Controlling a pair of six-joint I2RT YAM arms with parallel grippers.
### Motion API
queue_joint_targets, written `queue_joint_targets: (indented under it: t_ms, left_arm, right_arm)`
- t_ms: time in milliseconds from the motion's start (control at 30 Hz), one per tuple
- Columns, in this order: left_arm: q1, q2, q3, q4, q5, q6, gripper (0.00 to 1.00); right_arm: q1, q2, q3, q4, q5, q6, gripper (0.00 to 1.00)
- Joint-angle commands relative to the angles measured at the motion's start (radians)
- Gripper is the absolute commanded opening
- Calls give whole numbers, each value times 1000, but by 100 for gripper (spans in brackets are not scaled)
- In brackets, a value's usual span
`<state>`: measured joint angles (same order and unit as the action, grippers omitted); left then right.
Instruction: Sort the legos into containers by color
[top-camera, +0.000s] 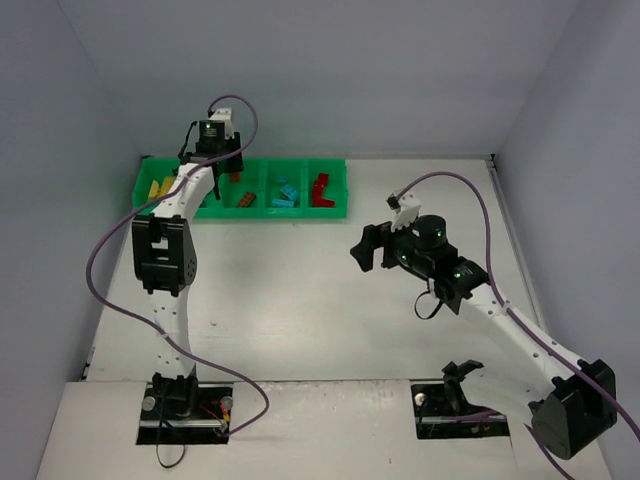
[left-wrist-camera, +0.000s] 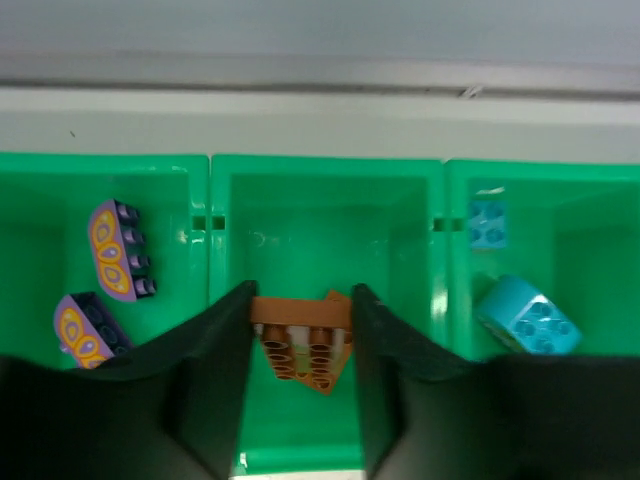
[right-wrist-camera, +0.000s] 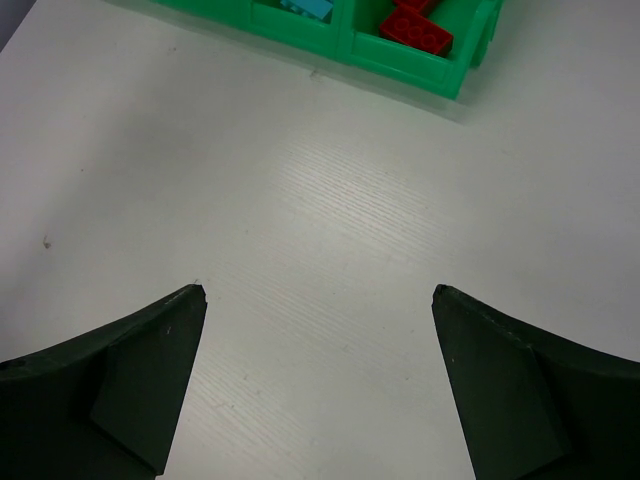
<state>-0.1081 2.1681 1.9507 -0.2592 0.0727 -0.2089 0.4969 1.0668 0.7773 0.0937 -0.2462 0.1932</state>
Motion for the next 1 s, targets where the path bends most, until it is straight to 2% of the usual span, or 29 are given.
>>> queue_joint_targets:
  t_ms: [0,33,67,167,267,400,567,767,900,967]
  left_arm:
    - [8,-28,100,-2,-19,29,41]
    - [10,-19,103,-3,-17,28,45]
    - [10,-17,105,-2,-14,26,55]
    - [12,-30,97,1,-7,25,70]
    - [12,-76,56,17,-1,16,75]
    - [12,-155,7,14,21,-13,77]
    - [10,-350,-110,-29,36,-64,77]
    - [10,-681,-266,-184,35,-64,77]
    - [10,-984,-476,-271,0,-72,77]
    - [10,-1083,-539,-325,-40,-96,77]
  right_arm:
    - [-4,-63,2,17,48,21,93]
    - [-4,-68,0,12,62,28,93]
    - [-4,-74,0,0,70,29,93]
    - [-4,-94,4,-23,91,37,93]
    - [-4,-117,19,-49,119,37,94]
    - [-4,-137,46,-86,148,26,95]
    - [-4,-152,106,-170,208,11,100]
    - [-4,-192,215,-273,275,11,100]
    - [-4,-243,249,-311,312,15,100]
    - [-4,-264,260,-325,341,15,100]
